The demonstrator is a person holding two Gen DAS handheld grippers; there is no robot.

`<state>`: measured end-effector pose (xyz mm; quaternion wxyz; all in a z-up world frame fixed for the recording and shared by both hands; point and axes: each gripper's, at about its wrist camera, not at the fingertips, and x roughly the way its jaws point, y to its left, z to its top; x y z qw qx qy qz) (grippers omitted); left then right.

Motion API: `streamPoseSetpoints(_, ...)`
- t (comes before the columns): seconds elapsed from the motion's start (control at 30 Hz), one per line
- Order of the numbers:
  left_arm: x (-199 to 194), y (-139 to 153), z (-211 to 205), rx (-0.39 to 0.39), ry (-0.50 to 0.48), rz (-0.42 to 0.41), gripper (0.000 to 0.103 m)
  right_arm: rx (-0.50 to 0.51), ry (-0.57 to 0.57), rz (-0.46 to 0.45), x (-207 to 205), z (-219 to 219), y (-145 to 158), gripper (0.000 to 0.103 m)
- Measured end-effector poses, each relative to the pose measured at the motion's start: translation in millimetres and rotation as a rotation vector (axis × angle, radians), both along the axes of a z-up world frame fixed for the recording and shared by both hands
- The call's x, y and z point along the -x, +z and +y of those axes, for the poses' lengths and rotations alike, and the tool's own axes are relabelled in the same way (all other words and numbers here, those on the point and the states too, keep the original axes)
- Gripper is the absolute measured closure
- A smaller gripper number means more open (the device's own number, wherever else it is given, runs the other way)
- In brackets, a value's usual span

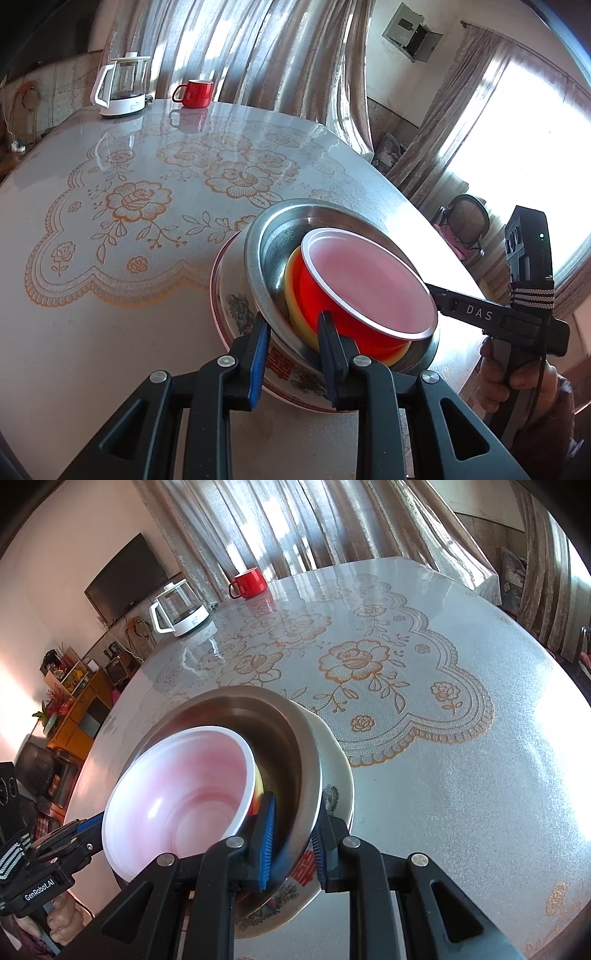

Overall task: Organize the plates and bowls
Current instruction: 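Lower the steel basin onto the rose-print plate with both tools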

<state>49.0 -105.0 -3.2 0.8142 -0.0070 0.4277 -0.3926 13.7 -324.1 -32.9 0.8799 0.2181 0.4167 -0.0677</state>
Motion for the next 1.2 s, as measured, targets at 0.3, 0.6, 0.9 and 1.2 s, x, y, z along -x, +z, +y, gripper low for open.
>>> streamPoseSetpoints(0.3,2.3,1.0,0.2,-0.012,0.011,-0.009,0.076,-0.013,-0.009,-0.015,4.9,-1.4,1.1,0.082)
streamPoseSetpoints(0.6,6.4,2.0,0.8,-0.024,0.025,-0.026,0.075,-0.035,-0.010,-0.046,13.7,-5.5,5.9,0.082)
streamPoseSetpoints(0.9,9.1,2.9,1.2,-0.023,0.032,-0.027,0.075,-0.011,-0.002,-0.057,17.0,1.0,5.5,0.086)
streamPoseSetpoints(1.2,11.6,2.9,4.3,-0.013,0.026,-0.035,0.073,-0.005,-0.008,-0.052,17.0,3.1,5.4,0.086)
